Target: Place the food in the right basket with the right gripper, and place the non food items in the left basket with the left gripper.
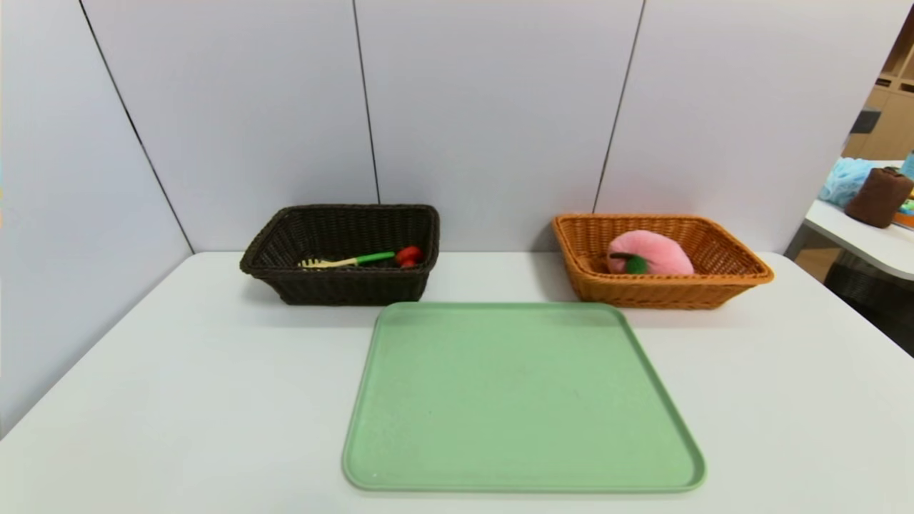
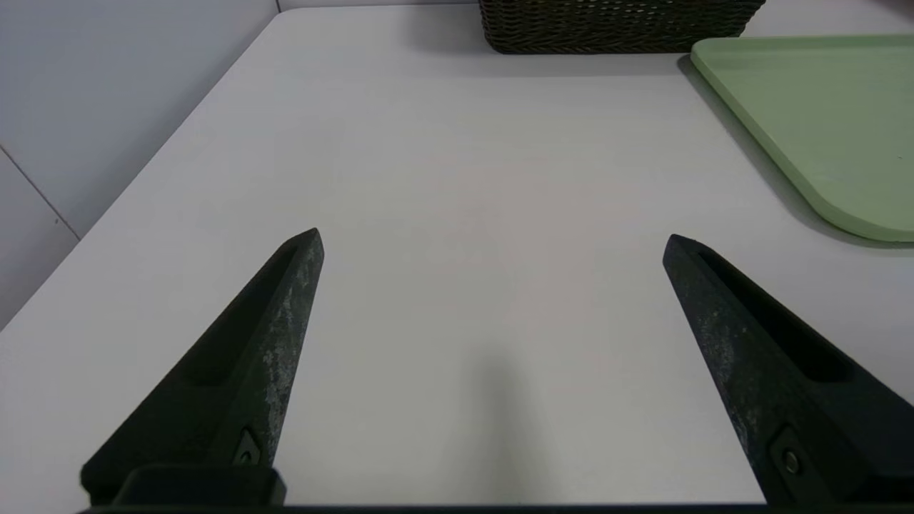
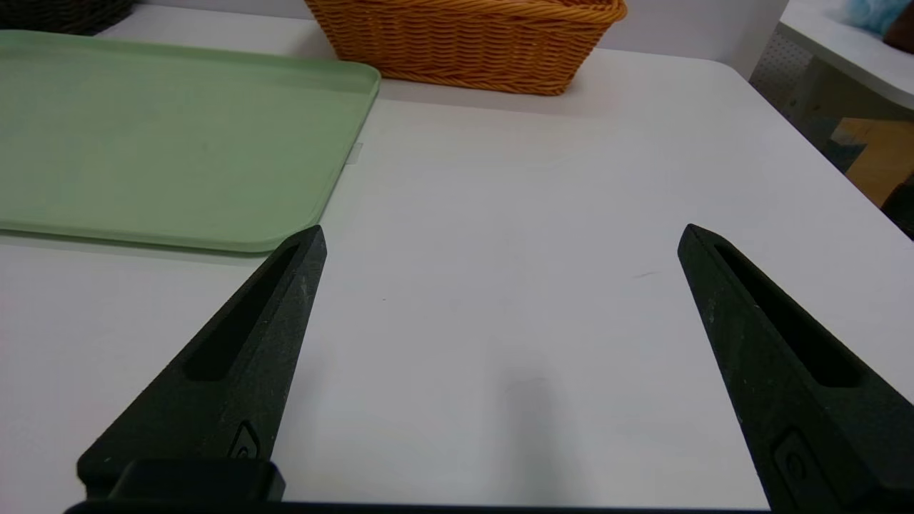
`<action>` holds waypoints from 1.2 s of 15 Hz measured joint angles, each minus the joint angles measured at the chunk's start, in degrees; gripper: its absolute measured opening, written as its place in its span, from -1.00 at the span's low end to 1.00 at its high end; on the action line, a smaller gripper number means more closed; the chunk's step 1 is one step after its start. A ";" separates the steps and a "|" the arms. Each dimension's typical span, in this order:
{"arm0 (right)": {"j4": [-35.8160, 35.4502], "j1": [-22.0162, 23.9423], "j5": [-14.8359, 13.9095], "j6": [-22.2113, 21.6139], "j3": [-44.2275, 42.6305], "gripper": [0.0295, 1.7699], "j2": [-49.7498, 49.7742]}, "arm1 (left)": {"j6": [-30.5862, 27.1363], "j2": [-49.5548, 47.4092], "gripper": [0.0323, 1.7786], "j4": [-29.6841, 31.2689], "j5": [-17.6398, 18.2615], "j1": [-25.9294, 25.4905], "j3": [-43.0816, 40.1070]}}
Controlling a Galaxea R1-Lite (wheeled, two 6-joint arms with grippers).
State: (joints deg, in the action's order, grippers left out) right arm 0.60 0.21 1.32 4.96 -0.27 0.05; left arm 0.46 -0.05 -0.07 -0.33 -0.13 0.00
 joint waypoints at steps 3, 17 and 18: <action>-0.57 0.01 -0.20 0.93 0.22 0.92 0.00 | 0.66 0.00 0.90 -0.09 0.02 0.00 0.00; -0.33 0.04 -1.52 -5.86 0.24 0.92 -0.02 | 1.21 0.05 0.90 0.02 0.09 -0.02 0.00; -0.33 0.04 -1.50 -5.84 0.24 0.92 -0.02 | 1.16 0.05 0.90 0.07 0.11 -0.02 0.00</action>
State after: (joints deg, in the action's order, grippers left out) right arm 0.27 0.24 -0.18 -0.88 -0.02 0.02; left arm 1.62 0.00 0.00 -0.22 -0.16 0.00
